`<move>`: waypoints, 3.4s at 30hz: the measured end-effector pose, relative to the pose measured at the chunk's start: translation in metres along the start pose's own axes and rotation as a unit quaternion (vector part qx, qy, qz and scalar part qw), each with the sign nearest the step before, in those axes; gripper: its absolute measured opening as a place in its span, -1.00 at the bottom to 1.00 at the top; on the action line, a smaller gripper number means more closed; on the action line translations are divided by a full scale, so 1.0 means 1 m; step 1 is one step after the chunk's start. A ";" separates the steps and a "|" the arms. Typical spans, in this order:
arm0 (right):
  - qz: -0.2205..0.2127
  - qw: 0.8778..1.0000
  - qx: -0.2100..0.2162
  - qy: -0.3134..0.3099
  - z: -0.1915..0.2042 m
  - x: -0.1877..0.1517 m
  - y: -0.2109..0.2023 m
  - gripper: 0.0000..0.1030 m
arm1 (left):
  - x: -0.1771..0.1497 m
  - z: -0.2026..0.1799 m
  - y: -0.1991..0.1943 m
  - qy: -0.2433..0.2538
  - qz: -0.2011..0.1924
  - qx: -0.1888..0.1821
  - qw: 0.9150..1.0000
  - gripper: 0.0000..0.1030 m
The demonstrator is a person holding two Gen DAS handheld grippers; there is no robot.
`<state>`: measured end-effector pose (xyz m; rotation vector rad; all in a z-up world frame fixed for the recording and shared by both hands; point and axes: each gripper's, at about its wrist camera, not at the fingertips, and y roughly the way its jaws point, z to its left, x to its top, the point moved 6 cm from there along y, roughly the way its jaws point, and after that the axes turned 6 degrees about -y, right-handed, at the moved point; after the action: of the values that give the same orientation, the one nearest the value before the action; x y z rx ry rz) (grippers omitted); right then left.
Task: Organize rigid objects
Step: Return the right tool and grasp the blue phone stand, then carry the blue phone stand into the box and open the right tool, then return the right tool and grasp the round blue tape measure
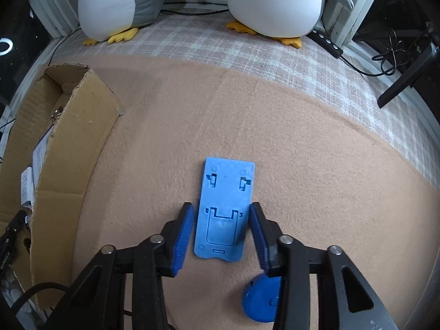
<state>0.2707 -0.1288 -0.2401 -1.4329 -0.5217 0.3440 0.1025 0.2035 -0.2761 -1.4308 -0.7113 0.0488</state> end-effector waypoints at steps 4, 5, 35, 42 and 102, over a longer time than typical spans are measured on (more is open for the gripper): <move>-0.004 1.000 0.014 -0.002 -0.004 -0.002 -0.002 -0.34 | 0.000 0.000 0.000 0.000 0.000 0.000 1.000 -0.04; -0.005 1.000 0.020 0.000 -0.004 -0.003 -0.003 -0.35 | 0.000 -0.001 0.000 -0.001 0.000 0.000 1.000 -0.04; -0.119 0.974 0.151 -0.118 0.141 0.024 -0.128 -0.35 | 0.001 0.001 0.000 0.000 0.000 0.000 1.000 -0.04; -0.098 0.973 0.148 -0.145 0.170 0.019 -0.106 -0.35 | 0.000 0.000 0.000 -0.001 0.000 -0.001 1.000 -0.04; -0.078 0.990 0.056 0.101 -0.054 -0.088 -0.073 -0.06 | 0.002 0.003 -0.001 0.003 0.000 0.002 1.000 -0.04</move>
<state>0.2194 -0.2294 -0.1821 -1.2921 -0.4394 0.1001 0.1023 0.2071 -0.2739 -1.4267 -0.7057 0.0455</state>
